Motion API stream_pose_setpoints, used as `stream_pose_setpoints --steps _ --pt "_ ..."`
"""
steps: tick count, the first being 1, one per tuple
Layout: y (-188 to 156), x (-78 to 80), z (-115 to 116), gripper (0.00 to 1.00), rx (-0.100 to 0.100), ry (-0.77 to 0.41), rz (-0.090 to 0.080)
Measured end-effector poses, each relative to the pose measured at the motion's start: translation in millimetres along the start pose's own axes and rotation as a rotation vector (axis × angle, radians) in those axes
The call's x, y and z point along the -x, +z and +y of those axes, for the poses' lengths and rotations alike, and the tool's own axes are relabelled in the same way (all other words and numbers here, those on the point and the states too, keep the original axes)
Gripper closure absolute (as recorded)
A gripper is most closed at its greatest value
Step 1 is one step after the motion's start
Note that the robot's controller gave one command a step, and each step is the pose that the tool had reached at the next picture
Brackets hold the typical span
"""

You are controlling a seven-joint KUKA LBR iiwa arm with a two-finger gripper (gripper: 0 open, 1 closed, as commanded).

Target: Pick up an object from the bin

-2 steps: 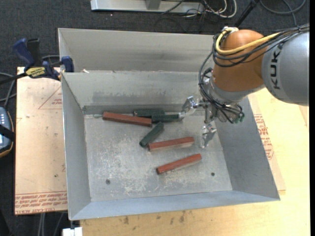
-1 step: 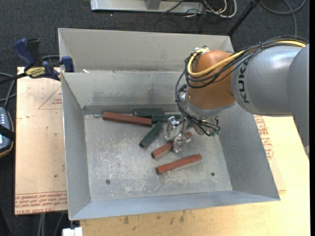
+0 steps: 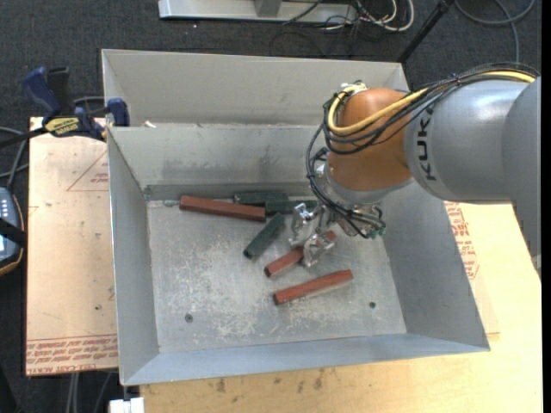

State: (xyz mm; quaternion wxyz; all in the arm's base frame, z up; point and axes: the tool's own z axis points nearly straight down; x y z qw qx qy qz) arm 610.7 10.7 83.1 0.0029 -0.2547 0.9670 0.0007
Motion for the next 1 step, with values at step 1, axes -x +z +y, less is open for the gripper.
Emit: stream_pose_setpoints --steps 1 --pt "-130.1 14.4 33.3 1.0 0.0 0.0 0.002"
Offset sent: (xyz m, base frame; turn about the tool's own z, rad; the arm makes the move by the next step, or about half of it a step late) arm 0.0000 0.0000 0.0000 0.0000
